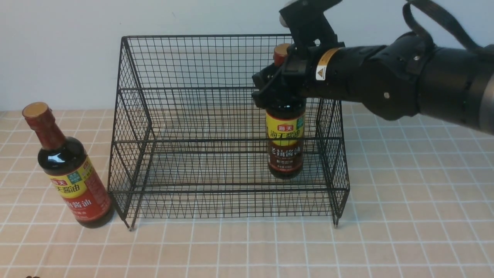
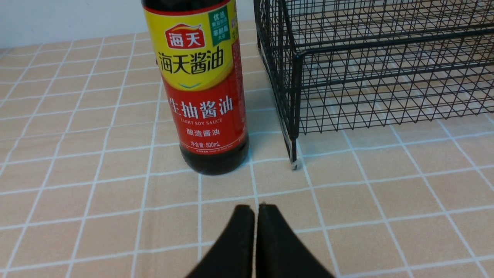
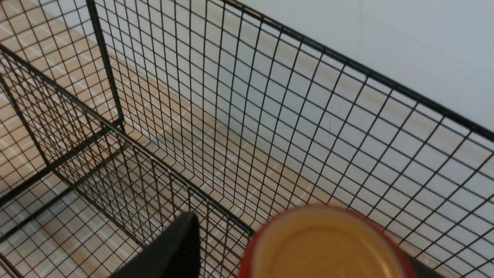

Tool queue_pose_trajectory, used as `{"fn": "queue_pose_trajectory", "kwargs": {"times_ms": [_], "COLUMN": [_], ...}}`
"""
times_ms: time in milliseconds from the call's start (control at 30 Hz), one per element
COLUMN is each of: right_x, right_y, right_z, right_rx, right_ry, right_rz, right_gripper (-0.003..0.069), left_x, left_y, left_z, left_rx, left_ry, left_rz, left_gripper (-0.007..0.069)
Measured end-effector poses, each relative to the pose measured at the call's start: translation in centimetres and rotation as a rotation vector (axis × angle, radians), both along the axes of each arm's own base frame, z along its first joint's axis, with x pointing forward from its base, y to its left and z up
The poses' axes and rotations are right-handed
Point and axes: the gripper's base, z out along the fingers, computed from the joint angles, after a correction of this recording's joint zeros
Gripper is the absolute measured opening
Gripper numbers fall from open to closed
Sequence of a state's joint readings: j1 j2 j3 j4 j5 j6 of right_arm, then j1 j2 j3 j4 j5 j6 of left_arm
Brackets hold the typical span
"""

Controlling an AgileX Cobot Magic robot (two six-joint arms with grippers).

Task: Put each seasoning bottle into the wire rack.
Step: Use the right arm to put the condiment bottle back on the shelf, then use the left arm to grab the condiment bottle closest to it

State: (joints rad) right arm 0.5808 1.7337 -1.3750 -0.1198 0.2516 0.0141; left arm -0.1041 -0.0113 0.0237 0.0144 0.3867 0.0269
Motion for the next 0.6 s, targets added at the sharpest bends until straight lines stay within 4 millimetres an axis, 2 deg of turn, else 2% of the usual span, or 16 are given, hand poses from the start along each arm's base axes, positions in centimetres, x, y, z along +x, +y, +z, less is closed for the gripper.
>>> {"fn": "queue_pose_trajectory", "kwargs": {"times_ms": [67, 133, 233, 367, 400, 467, 500, 533, 567, 600], "right_x": [-0.5, -1.3, -2.5, -5.9, -6.1, -9.1, -9.6, -11.9, -12.4, -14.2], "right_y": [-0.4, -0.9, -1.7, -4.1, -4.3, -6.5, -6.8, -8.5, -8.9, -10.3], "right_z": [1.2, 2.7, 4.9, 9.1, 9.3, 11.9, 12.4, 14.0, 14.4, 15.5], "right_rx": [0.011, 0.026, 0.044, 0.053, 0.053, 0.071, 0.08, 0.098, 0.106, 0.117], "right_ry": [-0.02, -0.044, -0.073, -0.089, -0.087, -0.066, -0.072, -0.059, -0.068, -0.067], "right_rz": [-0.001, -0.003, -0.006, -0.025, -0.027, -0.056, -0.059, -0.087, -0.091, -0.12], "right_gripper": [0.0489, 0.0513, 0.0526, 0.0531, 0.0531, 0.0508, 0.0505, 0.0456, 0.0449, 0.0389], "left_x": [0.0, 0.0, 0.0, 0.0, 0.0, 0.0, 0.0, 0.0, 0.0, 0.0], "left_y": [0.0, 0.0, 0.0, 0.0, 0.0, 0.0, 0.0, 0.0, 0.0, 0.0], "left_z": [0.0, 0.0, 0.0, 0.0, 0.0, 0.0, 0.0, 0.0, 0.0, 0.0], "left_rx": [0.0, 0.0, 0.0, 0.0, 0.0, 0.0, 0.0, 0.0, 0.0, 0.0], "left_ry": [0.0, 0.0, 0.0, 0.0, 0.0, 0.0, 0.0, 0.0, 0.0, 0.0], "left_rz": [0.0, 0.0, 0.0, 0.0, 0.0, 0.0, 0.0, 0.0, 0.0, 0.0], "left_gripper": [-0.0007, -0.0007, -0.0007, -0.0007, -0.0007, -0.0007, -0.0007, -0.0007, -0.0007, -0.0007]}}
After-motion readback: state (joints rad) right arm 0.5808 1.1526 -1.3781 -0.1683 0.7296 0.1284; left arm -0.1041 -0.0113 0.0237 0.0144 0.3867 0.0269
